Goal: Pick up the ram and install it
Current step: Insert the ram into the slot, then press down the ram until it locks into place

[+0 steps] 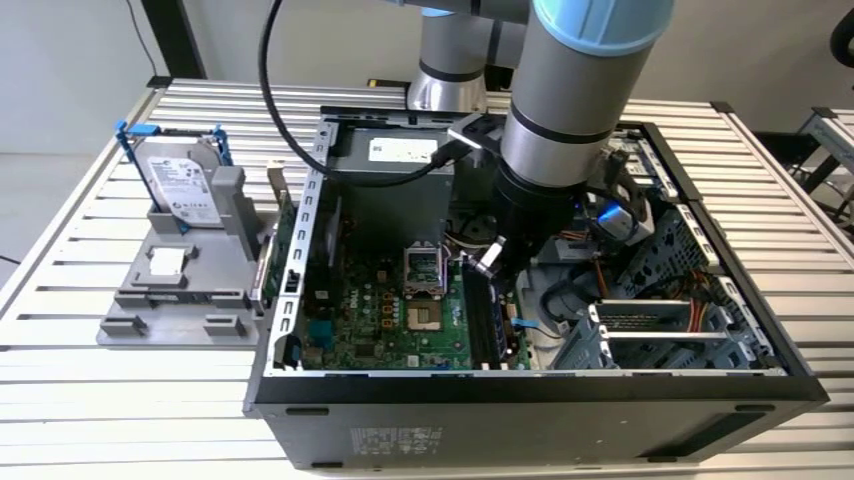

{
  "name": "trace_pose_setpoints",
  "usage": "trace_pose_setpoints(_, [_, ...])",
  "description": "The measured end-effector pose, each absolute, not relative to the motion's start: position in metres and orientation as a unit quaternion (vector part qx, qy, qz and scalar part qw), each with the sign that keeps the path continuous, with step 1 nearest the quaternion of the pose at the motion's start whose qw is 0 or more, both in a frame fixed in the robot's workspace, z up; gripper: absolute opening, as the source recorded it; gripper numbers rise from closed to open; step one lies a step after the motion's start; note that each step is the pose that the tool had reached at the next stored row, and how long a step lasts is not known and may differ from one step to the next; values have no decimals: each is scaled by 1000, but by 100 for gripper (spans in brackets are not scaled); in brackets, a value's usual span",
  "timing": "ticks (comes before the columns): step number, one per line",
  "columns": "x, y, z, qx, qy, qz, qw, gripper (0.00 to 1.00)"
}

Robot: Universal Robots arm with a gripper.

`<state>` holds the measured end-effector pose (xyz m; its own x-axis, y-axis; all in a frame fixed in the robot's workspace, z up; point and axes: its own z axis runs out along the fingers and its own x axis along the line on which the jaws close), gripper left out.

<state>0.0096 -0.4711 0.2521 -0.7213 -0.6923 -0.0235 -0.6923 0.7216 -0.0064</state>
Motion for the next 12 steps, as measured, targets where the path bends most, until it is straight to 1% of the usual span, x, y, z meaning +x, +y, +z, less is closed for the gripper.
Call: trace_pose_setpoints(12, [11, -471, 252, -445, 895, 3, 12, 0])
